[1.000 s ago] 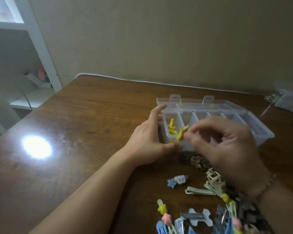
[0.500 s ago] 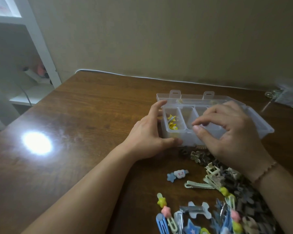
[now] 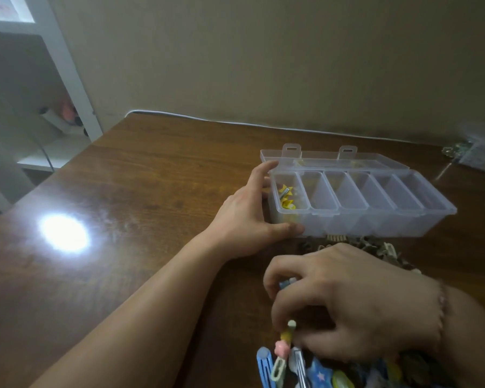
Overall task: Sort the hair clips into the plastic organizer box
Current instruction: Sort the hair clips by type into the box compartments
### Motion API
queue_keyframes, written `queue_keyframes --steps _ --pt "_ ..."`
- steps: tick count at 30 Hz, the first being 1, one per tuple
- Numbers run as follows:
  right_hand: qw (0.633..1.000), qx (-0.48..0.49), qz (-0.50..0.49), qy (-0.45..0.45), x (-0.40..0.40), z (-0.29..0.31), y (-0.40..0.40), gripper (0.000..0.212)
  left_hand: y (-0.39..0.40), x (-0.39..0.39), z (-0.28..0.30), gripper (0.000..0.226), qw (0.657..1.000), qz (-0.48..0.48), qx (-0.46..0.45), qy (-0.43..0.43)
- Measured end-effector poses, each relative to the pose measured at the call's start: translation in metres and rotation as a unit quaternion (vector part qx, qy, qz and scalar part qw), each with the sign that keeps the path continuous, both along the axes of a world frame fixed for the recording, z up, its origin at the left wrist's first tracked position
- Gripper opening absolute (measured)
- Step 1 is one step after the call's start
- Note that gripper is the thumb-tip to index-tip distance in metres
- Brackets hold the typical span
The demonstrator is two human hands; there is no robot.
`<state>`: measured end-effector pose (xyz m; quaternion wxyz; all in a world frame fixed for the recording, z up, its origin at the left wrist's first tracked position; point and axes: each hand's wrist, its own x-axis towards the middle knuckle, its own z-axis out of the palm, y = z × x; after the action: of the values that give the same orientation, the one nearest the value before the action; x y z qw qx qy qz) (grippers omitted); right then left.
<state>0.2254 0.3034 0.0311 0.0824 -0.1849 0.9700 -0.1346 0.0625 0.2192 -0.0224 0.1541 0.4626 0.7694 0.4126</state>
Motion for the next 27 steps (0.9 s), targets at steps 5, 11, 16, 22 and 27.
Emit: queue_keyframes --steps 5,11,16,22,27 --pt "0.999 0.013 -0.026 0.035 -0.001 -0.005 0.003 0.02 0.0 -0.001 -0.001 0.108 1.0 0.001 0.0 0.007" --pt "0.976 -0.178 -0.098 0.083 0.002 -0.001 0.016 0.012 0.0 -0.001 -0.001 0.108 1.0 -0.005 0.005 0.007" --pt "0.851 -0.289 -0.298 0.321 -0.006 -0.006 0.021 0.006 -0.001 -0.002 0.001 0.107 1.0 -0.014 0.004 0.002" --pt "0.8 -0.152 -0.399 0.421 -0.016 -0.019 0.025 0.014 -0.001 -0.003 0.0 0.105 1.0 -0.013 0.009 0.0" --pt "0.886 0.0 -0.341 0.315 -0.019 -0.02 0.024 0.042 -0.001 -0.003 -0.001 0.101 1.0 -0.018 0.015 0.004"
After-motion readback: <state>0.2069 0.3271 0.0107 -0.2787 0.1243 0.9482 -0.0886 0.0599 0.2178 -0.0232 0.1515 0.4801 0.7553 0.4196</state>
